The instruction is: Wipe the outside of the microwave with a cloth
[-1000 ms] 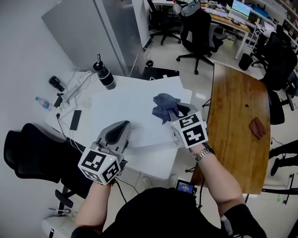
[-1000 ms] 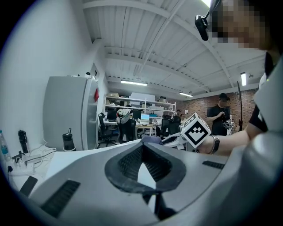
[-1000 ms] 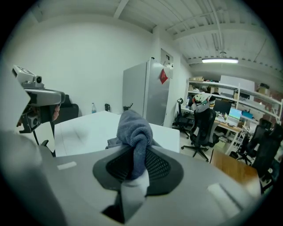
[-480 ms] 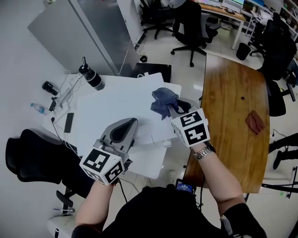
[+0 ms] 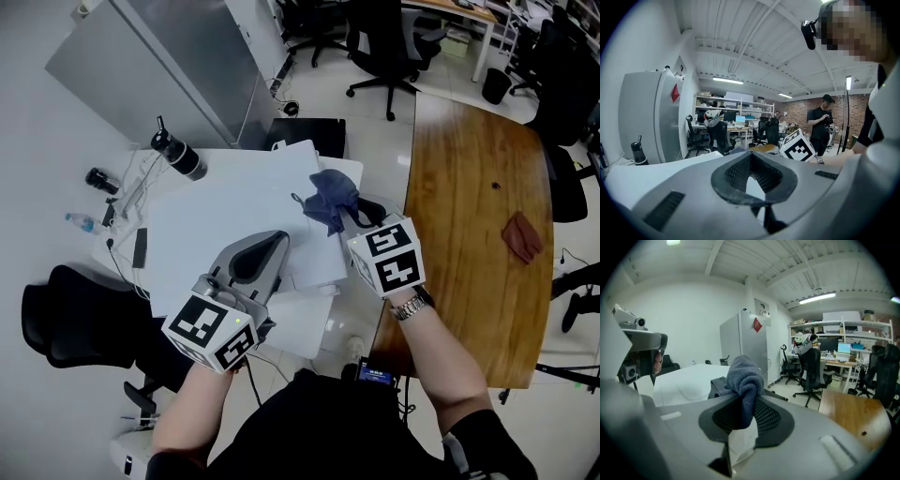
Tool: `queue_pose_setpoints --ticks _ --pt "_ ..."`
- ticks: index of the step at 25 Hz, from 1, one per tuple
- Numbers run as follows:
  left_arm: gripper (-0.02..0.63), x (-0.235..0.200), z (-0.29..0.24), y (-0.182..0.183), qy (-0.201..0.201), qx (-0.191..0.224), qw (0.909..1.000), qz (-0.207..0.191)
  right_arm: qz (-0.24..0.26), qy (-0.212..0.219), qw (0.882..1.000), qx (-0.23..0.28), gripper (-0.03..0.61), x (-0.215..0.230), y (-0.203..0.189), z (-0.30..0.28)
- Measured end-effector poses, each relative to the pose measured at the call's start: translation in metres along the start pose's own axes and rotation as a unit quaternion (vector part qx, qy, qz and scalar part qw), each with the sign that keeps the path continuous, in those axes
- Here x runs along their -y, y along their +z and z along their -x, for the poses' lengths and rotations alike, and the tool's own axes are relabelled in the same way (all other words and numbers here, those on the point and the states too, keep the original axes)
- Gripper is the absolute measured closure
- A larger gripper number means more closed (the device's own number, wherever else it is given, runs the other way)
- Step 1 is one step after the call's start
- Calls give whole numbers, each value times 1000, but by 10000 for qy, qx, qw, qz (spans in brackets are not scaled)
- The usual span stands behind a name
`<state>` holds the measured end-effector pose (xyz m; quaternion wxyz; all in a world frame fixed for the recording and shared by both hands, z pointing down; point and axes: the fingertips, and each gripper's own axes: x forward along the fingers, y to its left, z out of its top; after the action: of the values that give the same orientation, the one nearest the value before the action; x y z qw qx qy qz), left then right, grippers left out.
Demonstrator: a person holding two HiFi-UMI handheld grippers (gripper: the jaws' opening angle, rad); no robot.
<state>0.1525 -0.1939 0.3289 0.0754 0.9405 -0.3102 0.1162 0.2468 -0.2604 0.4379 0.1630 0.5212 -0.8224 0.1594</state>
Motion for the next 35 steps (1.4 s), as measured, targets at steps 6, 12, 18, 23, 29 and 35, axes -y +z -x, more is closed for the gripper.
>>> queue_pose_setpoints --ticks 6,12,18,23,29,35 --pt "608 19 -35 -1 -265 -207 9993 -159 -338 101 9994 21 506 9 -25 -9" --pt "609 28 -63 -7 -383 -393 9983 -194 -617 224 9978 -38 508 15 -54 -23" --pt "609 32 -75 -14 -450 -510 9975 -164 -772 242 9963 -305 508 18 -87 -41" --pt "607 33 -79 -17 -443 -569 9973 -154 -862 255 9944 -560 508 20 -114 -54" --pt "607 35 -87 -21 -435 -653 9968 -164 -944 268 9920 -791 508 24 -137 -66" --pt "609 33 -91 -25 -413 -727 9964 -165 -1015 259 9885 -1087 508 26 -164 -78"
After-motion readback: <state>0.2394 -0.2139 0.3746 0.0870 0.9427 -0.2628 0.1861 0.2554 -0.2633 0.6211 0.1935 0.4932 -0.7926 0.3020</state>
